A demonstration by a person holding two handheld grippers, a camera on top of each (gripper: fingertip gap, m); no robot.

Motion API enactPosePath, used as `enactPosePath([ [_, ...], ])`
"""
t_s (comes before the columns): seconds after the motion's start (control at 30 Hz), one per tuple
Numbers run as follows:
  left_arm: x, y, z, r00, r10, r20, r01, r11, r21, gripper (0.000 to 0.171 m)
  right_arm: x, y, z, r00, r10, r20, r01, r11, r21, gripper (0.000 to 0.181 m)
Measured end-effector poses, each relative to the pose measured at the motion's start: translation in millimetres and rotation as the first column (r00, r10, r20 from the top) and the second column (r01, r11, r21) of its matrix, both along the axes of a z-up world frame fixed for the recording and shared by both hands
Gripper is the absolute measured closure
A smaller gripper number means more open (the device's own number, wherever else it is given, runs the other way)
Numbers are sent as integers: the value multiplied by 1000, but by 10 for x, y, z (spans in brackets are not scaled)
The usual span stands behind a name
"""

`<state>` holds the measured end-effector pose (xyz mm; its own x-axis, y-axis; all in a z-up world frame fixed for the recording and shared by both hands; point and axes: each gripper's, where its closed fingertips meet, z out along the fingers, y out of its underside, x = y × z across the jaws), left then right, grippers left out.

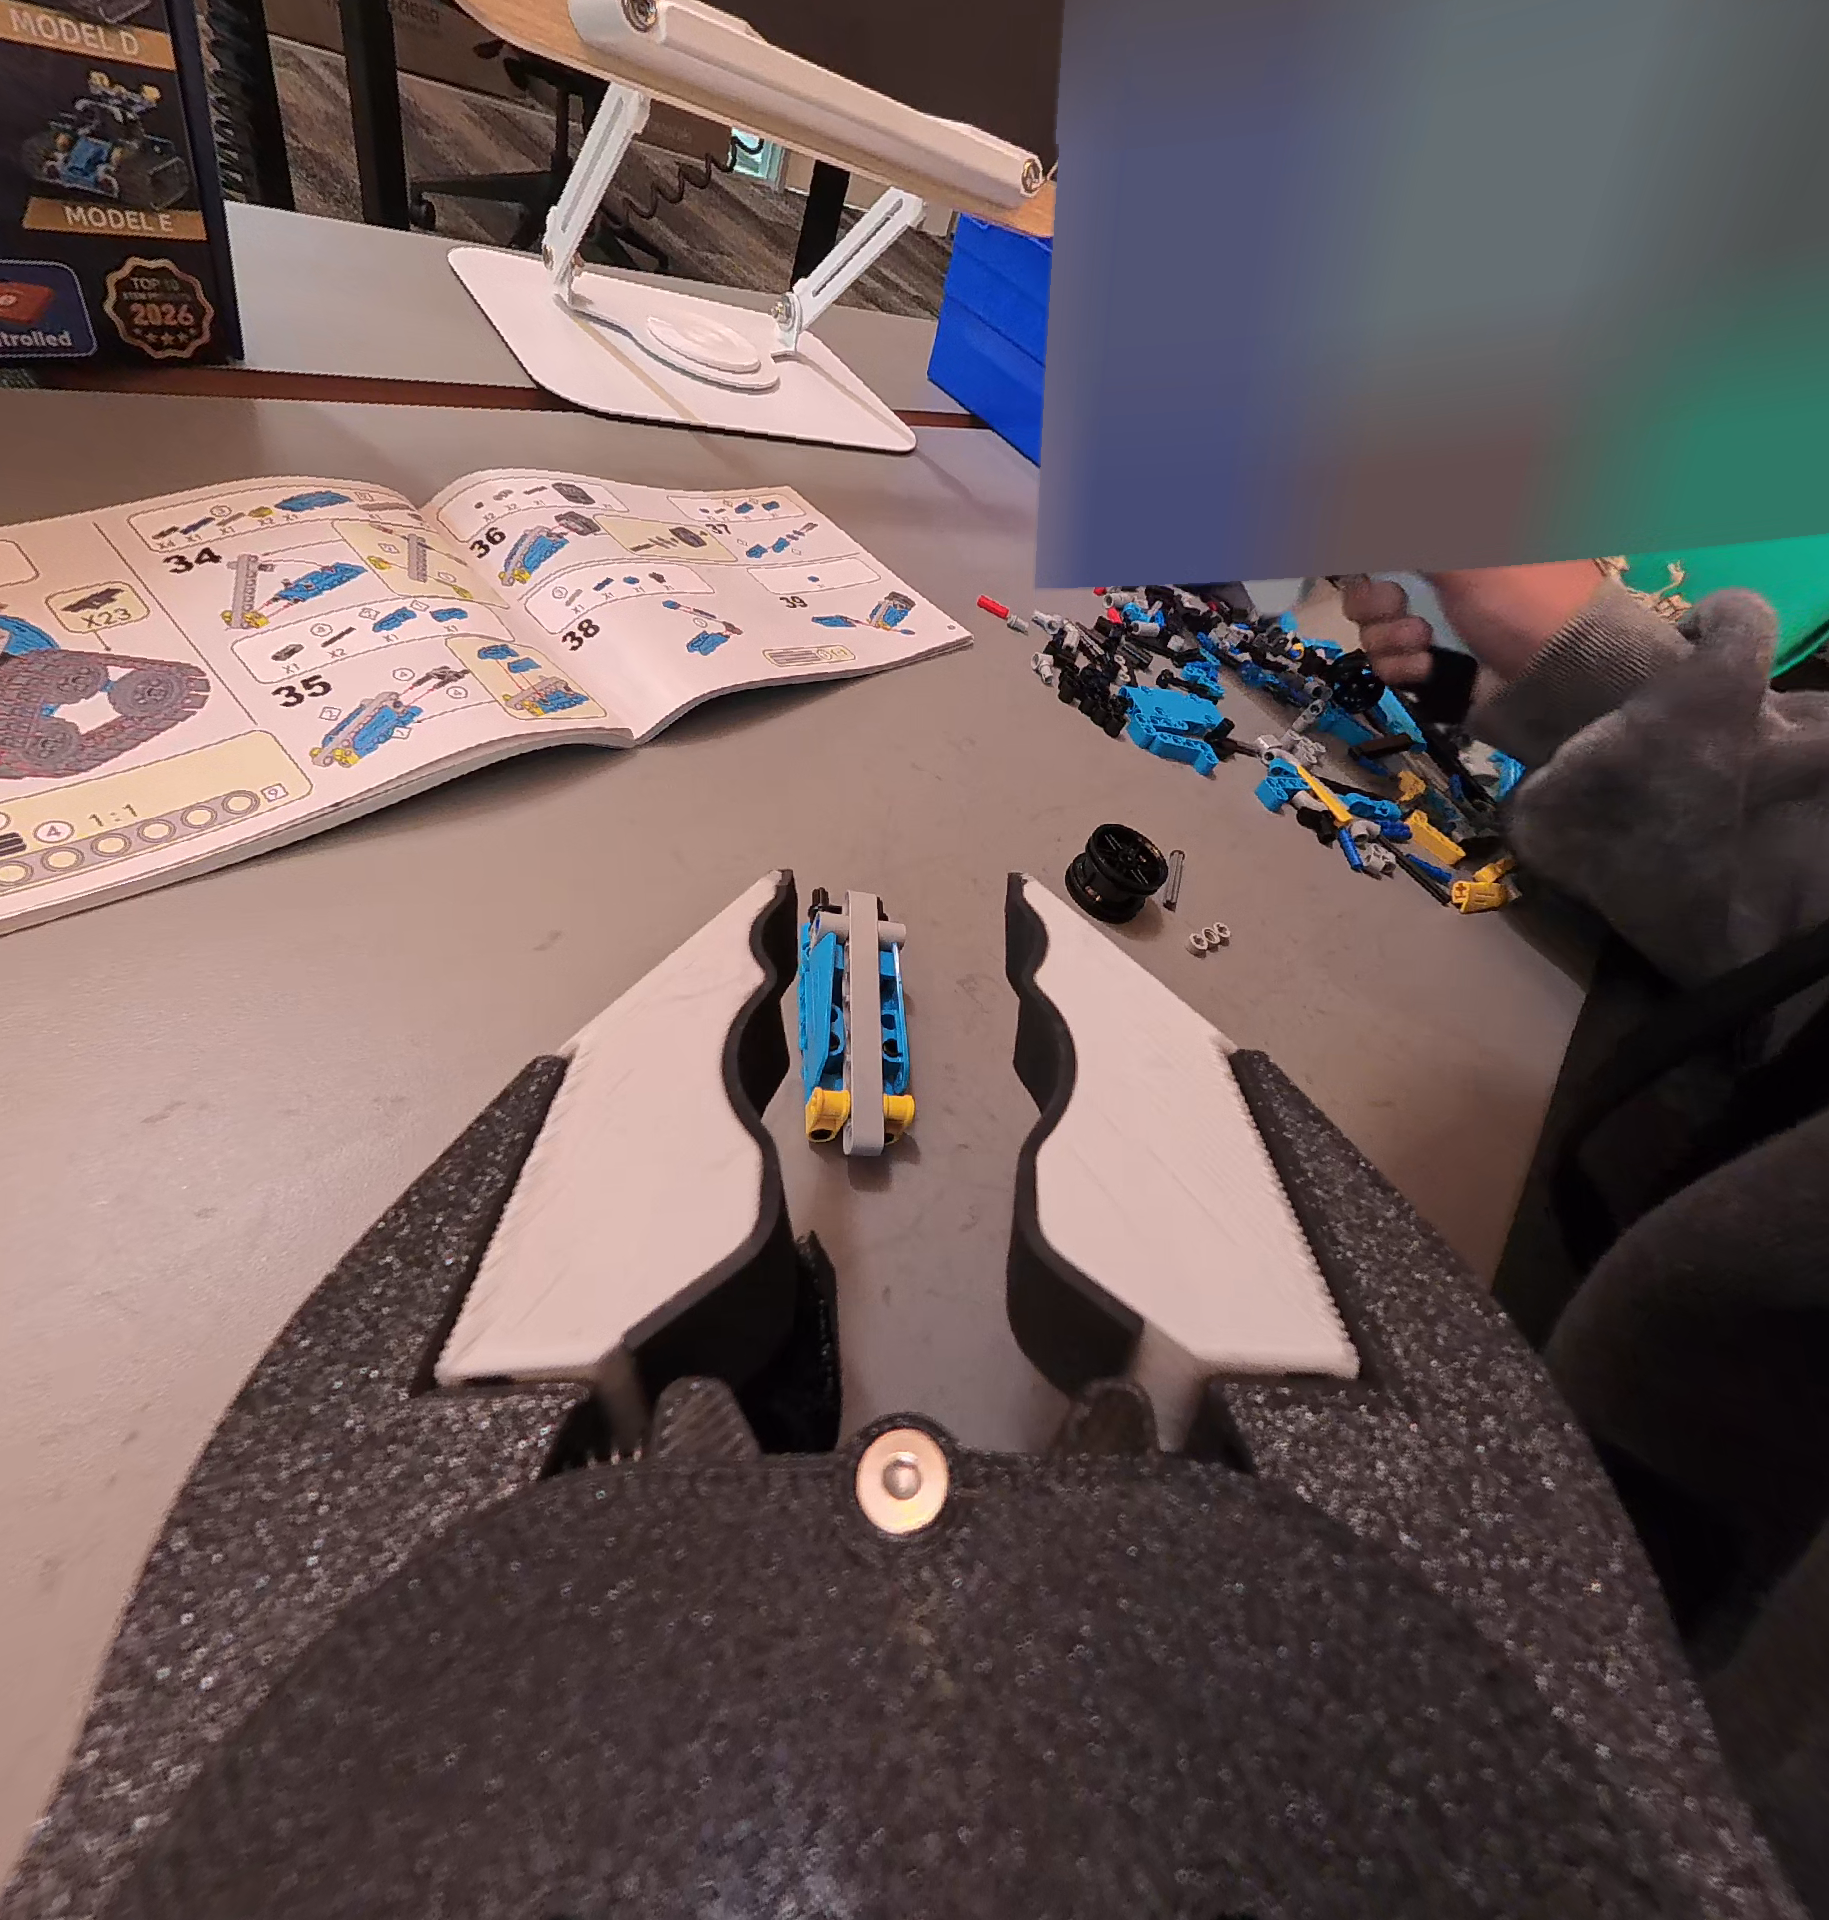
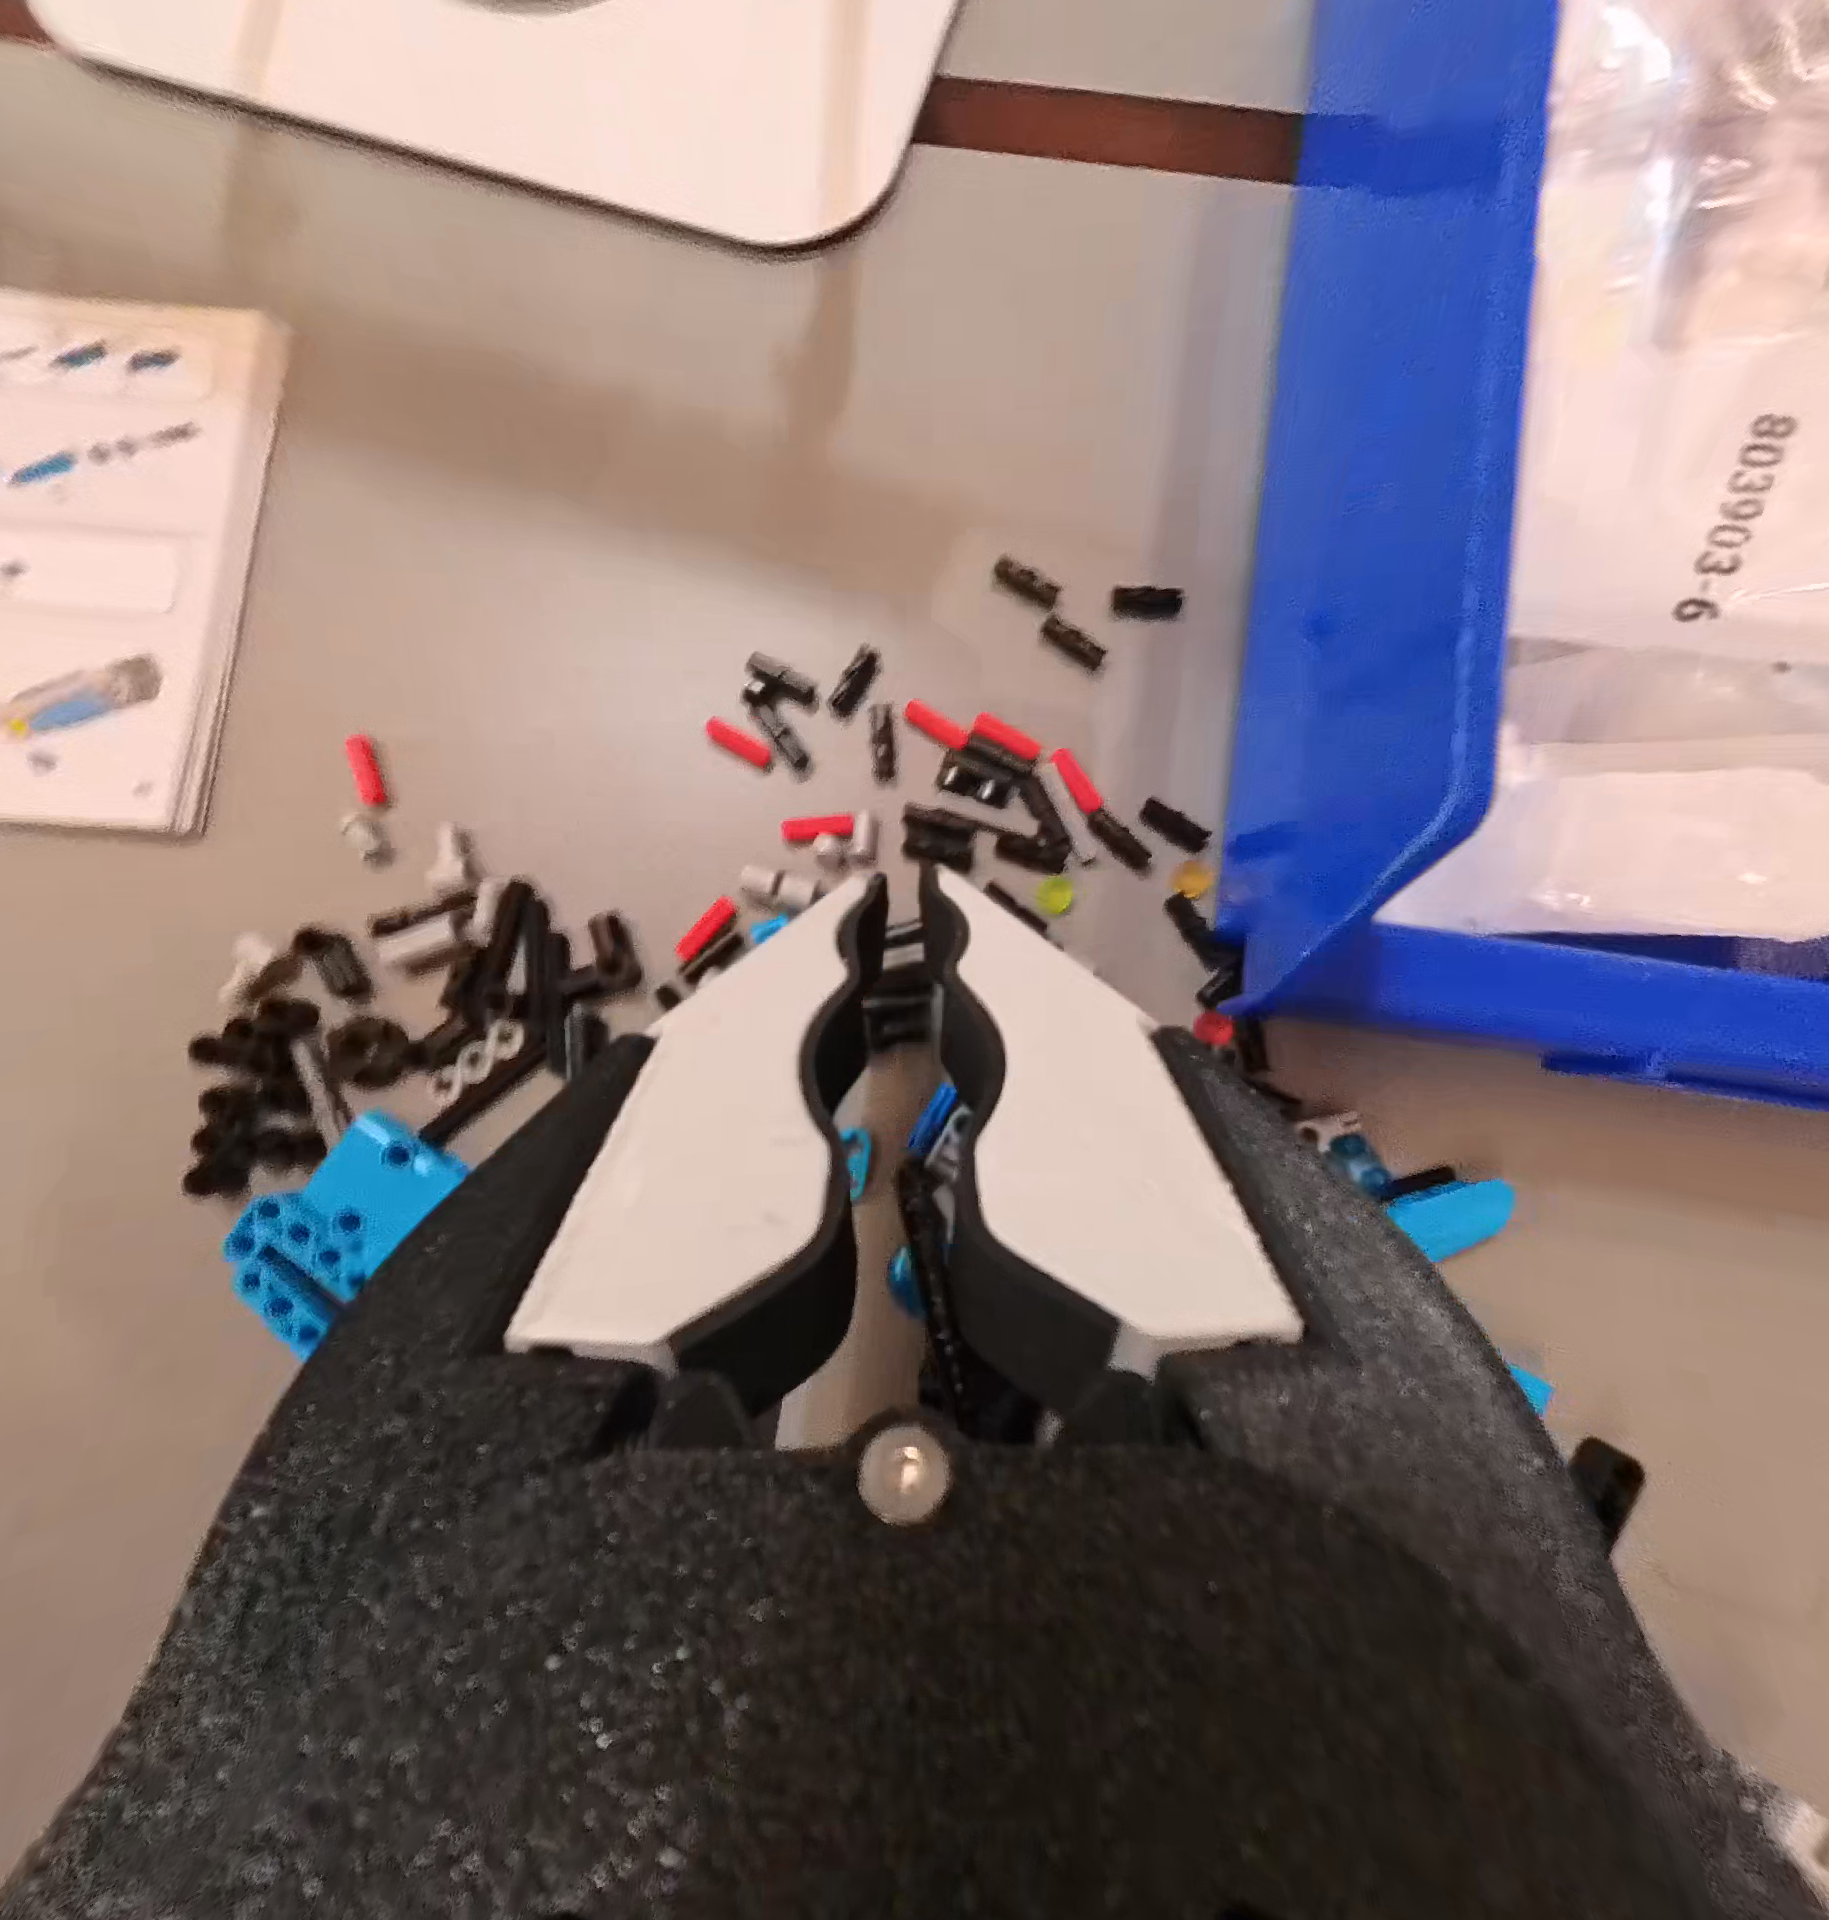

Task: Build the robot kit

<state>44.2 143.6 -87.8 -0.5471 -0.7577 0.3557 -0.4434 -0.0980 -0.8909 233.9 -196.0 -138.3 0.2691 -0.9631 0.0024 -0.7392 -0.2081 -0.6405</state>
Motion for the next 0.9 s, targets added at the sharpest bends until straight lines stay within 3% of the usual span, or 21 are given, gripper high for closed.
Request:
enactPosePath([
  [0.13, -12, -2, 26, 1000, -6, -1, 6, 1000, -29, 132, 217, 5, 32, 996, -86, -23, 88, 993, 84, 176],
  [0.23, -17, 3, 35, 1000, -8, -7, 8, 999, -52, 132, 282, -19, -31, 994, -108, -35, 109, 992, 58, 176],
  [0.4, -19, 25, 52, 1000, -5, -15, 4, 996, -84, 132, 303, 36, -186, 994, -94, -64, 96, 995, 40, 176],
  [0.7, -16, 24, 43, 1000, -5, -20, 4, 996, -85, 132, 272, 10, -191, 996, -70, -49, 71, 997, 20, 178],
  [0.9, -20, 25, 44, 1000, -6, -21, 4, 996, -88, 132, 190, 16, -195, 999, -7, -50, 2, 996, -93, 178],
])
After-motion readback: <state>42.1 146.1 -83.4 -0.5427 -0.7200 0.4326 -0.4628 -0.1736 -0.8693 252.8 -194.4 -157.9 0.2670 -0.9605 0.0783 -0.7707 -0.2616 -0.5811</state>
